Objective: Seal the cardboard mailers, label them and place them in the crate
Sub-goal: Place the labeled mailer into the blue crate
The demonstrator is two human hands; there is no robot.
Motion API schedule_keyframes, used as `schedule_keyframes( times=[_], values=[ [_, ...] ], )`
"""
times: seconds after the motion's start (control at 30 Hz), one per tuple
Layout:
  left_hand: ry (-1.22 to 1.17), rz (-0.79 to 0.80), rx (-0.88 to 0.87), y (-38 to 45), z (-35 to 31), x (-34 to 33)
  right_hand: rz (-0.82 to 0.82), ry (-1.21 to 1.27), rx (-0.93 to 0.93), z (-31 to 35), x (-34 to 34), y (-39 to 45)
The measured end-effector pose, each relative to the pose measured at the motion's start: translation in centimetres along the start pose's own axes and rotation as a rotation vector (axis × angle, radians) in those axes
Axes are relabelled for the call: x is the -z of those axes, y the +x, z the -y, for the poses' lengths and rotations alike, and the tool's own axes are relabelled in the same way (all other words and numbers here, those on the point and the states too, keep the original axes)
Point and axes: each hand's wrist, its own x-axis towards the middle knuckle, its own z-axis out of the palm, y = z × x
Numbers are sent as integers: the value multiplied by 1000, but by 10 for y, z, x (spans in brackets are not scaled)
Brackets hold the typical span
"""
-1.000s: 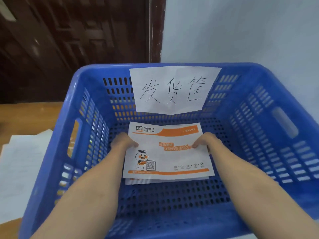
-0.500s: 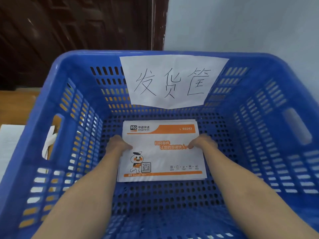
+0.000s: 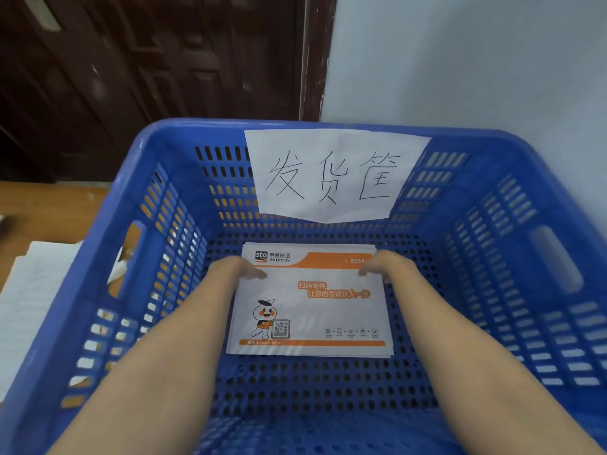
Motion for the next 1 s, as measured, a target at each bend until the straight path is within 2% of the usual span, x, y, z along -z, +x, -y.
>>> schedule_keyframes(
  times=[0.07, 0.17, 0.33, 0.5, 0.7, 0.77, 0.83, 0.9, 1.0],
  values=[
    [0, 83, -33, -16, -10, 15, 19, -7, 67, 7, 19, -18],
    [-127, 178, -114, -35, -20, 36, 95, 183, 138, 13, 44, -43],
    [-191, 209, -317, -85, -26, 70, 148, 397, 261, 21, 68, -93],
    [-264, 160, -576, -151, 4, 108, 162, 411, 302, 43, 77, -152],
    [-580, 145, -830, -202, 96, 138, 14, 440, 496, 108, 46, -233],
    [-677, 164, -888, -213, 140, 144, -50, 463, 597, 137, 27, -260],
    [-738, 156, -914, -224, 187, 149, -48, 483, 691, 165, 4, -288],
    [-775, 100, -912, -233, 238, 155, -36, 465, 778, 193, -19, -313],
    [-825, -74, -863, -240, 317, 159, -70, 458, 890, 238, -48, -349]
  ],
)
